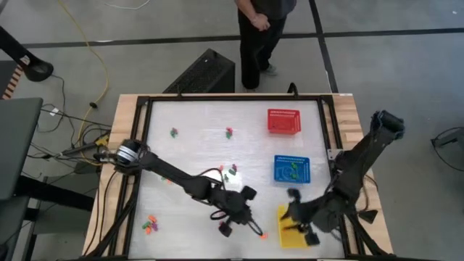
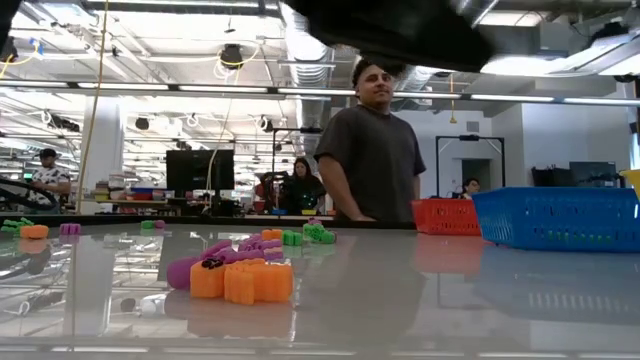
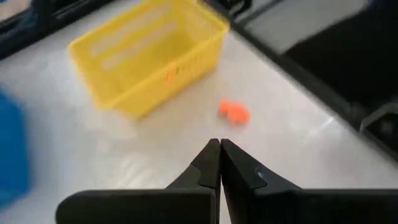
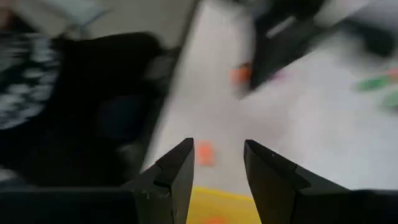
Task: Sort Halloween decoration
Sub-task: Put the orange skeleton toy into the yellow basket
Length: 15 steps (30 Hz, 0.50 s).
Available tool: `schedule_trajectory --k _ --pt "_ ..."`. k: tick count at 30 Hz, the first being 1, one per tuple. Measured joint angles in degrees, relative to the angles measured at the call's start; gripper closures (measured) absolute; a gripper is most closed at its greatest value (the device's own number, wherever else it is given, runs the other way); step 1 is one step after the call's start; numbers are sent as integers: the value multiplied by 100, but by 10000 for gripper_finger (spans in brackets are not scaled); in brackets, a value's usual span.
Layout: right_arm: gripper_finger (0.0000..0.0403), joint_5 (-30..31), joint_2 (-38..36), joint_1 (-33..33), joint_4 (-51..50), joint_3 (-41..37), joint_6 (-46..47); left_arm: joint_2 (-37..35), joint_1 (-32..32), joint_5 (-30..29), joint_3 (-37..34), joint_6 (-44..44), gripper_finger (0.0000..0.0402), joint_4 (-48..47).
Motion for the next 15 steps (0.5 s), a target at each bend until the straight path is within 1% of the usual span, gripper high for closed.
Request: schedule_trajectory --k 2,4,7,11,15 --pt "232 -378 333 -149 165 87 117 -284 -67 -345 -135 34 401 -501" --pt "232 -551 735 -287 160 283 145 -593 -120 -601 -333 -32 402 -1014" --pt "232 -776 1363 -496 -94 624 130 -1255 -151 -884 -905 -173 401 -1142" --pt "232 -1212 2143 -697 -605 1322 134 -2399 -172 -1403 -2070 -414 401 -833" --pt "232 -1447 2899 -783 -1352 2176 143 -3670 -150 -1932 -3163 -311 401 -37"
